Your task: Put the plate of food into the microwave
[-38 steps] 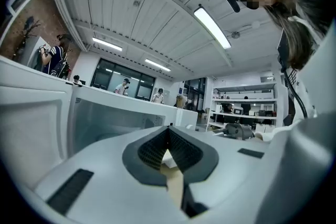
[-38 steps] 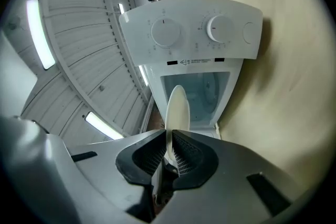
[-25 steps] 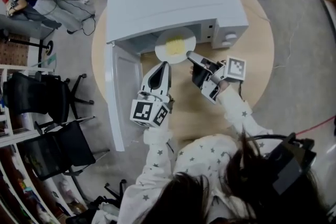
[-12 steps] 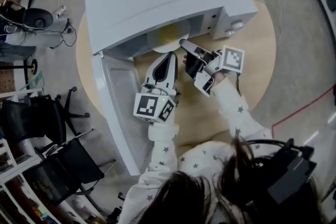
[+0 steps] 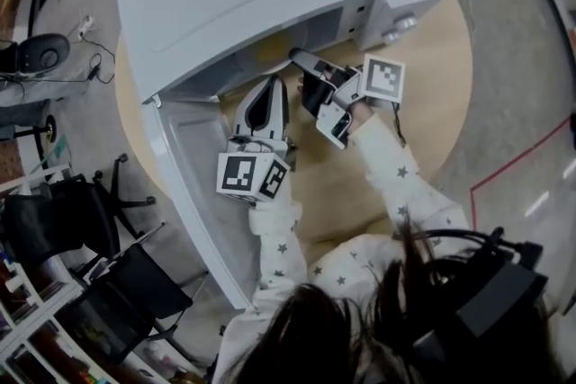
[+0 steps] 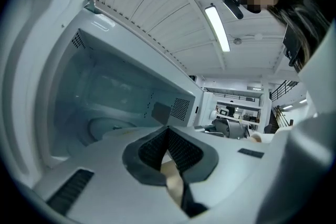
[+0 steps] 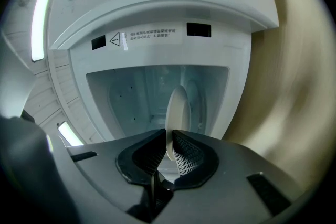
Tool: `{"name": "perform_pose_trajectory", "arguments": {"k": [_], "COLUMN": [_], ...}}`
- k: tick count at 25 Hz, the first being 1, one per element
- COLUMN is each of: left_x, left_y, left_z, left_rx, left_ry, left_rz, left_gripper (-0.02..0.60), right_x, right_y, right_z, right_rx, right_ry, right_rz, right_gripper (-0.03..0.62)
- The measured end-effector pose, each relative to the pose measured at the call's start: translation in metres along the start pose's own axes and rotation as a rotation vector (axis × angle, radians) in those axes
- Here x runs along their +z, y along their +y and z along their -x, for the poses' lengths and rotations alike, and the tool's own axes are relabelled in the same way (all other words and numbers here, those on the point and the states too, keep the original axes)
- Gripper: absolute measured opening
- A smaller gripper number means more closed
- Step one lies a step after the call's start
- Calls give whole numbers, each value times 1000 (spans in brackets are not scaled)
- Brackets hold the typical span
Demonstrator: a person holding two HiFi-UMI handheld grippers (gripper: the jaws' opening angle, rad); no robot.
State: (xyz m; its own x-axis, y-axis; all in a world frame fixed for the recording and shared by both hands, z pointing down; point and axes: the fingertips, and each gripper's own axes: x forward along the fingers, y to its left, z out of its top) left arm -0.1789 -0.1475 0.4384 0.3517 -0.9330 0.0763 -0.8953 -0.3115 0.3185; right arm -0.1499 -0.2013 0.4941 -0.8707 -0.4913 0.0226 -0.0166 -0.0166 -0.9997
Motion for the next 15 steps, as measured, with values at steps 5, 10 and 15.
{"name": "perform_pose_trajectory", "arguments": {"k": [5, 10, 15], "left_x": [2, -4, -6], "left_y": [-3, 6, 17], "left_z": [-3, -9, -18], "left_rx": [-2, -1, -3], "left_ry": [16, 22, 29], "left_rz": [6, -4, -17], "left_gripper": [-5, -5, -5], "right_x": [2, 6, 7], "right_y": [4, -11, -18], "right_z": [-1, -2, -6], "right_rx": [-25, -116, -211], "right_ry": [-6, -17, -5], "right_rz": [-19, 18, 83], "right_gripper": [21, 21, 21]}}
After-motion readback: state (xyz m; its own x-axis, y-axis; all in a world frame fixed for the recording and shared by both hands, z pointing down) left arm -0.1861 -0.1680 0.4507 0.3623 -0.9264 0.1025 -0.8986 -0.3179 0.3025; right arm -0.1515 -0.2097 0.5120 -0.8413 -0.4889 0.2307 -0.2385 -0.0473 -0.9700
